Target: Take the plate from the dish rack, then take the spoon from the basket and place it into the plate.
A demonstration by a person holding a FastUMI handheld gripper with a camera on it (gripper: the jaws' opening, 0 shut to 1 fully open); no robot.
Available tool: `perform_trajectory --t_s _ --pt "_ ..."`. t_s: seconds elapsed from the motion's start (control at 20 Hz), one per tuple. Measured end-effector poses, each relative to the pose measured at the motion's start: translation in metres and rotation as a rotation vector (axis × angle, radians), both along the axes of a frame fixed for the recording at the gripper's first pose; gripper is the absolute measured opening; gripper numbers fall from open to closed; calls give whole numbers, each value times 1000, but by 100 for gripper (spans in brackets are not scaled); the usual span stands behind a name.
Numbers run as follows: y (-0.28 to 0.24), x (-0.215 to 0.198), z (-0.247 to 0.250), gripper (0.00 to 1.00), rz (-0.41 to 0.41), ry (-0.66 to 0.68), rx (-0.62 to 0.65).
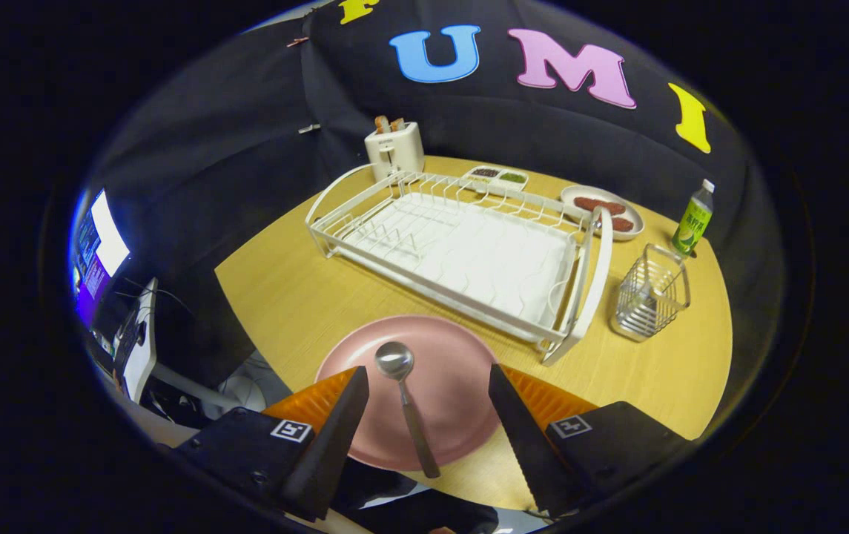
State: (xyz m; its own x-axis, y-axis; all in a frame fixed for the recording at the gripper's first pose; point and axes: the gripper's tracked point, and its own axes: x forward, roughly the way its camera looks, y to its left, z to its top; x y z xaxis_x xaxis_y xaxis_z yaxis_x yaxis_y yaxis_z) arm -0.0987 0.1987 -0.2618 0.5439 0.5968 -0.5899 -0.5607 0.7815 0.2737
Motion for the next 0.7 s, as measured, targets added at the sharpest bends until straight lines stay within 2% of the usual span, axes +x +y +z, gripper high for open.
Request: perform_trajectory --t_s 0.35,0.7 --pt "-67 76 93 100 -232 -209 -11" --pt "-137 110 164 99 -428 -333 -12"
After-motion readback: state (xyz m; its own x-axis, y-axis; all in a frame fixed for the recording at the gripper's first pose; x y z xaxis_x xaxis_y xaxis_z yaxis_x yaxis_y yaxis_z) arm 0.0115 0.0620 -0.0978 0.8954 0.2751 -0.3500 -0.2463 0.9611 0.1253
